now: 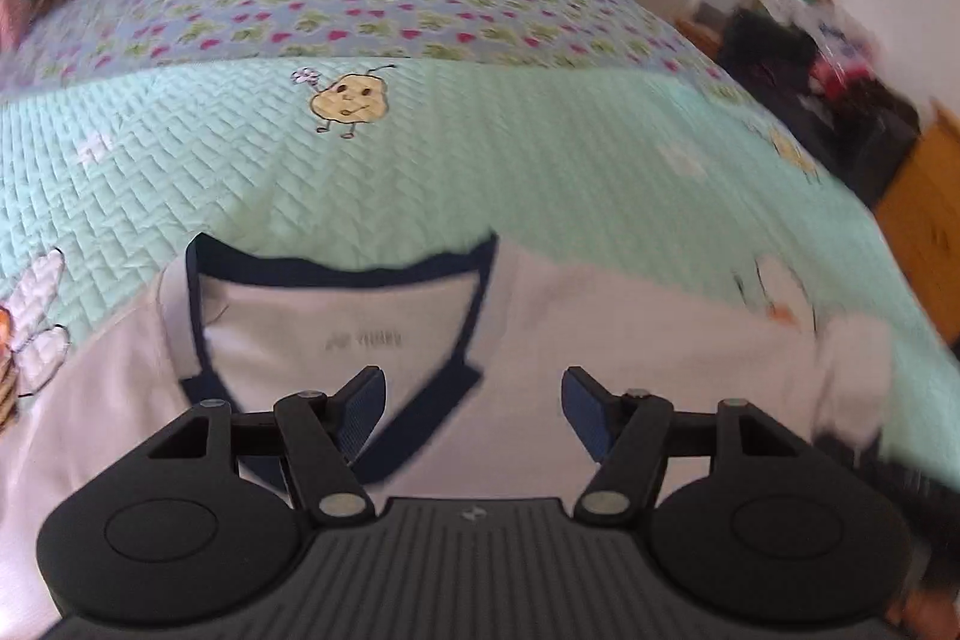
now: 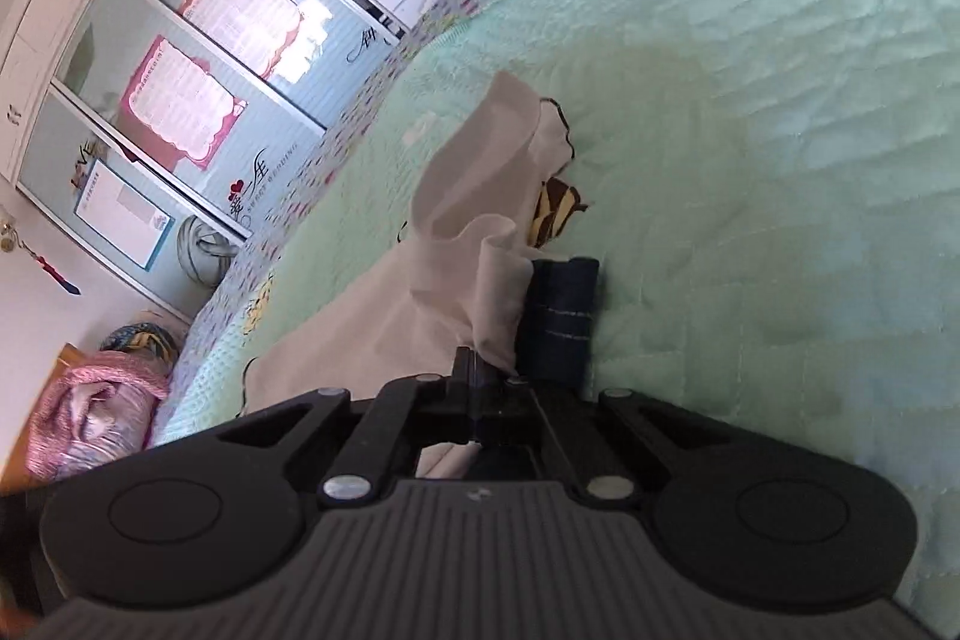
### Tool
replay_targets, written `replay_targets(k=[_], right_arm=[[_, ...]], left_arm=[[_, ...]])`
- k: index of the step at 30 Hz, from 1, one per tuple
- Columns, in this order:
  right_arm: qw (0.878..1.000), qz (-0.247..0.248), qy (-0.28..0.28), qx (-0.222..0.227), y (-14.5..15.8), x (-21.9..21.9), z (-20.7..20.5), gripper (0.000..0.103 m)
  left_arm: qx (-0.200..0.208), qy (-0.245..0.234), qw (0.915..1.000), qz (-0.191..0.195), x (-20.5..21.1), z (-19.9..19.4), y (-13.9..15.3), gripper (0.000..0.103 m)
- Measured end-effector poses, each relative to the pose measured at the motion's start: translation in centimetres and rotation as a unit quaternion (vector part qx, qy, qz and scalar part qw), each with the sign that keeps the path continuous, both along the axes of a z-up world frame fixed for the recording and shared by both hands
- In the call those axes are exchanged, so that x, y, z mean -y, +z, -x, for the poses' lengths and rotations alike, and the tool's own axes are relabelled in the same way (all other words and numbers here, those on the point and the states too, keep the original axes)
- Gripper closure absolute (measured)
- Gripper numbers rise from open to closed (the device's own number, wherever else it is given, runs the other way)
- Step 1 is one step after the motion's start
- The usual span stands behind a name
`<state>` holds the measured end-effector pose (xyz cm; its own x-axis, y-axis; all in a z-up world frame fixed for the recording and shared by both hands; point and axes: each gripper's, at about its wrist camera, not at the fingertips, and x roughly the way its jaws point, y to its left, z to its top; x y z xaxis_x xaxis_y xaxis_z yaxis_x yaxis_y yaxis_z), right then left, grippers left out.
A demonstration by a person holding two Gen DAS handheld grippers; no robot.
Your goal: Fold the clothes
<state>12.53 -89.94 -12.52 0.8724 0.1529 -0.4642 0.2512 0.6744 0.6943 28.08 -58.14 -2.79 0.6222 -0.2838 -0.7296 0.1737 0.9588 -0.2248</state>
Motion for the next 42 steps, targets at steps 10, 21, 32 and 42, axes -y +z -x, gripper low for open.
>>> replay_targets(k=[10,21,32,42], right_arm=[[0.999,-0.006,-0.046,0.016,-1.2,2.0,-1.6,0.103],[0.999,-0.025,-0.041,0.02,-1.4,2.5,-0.8,0.103],[0.997,0.001,-0.065,0.031,-0.2,2.0,-0.1,0.098],[0.979,0.087,-0.18,0.036,1.4,2.1,1.7,0.036]], left_arm=[[-0.047,-0.005,0.9983,0.035,3.8,-6.4,-0.8,0.036],[-0.056,0.033,0.996,0.061,4.3,-9.6,-2.4,0.036],[-0.046,-0.03,0.9974,0.048,4.4,-10.4,-3.9,0.093],[-0.001,0.033,0.9988,0.036,4.5,-11.9,-3.6,0.1]])
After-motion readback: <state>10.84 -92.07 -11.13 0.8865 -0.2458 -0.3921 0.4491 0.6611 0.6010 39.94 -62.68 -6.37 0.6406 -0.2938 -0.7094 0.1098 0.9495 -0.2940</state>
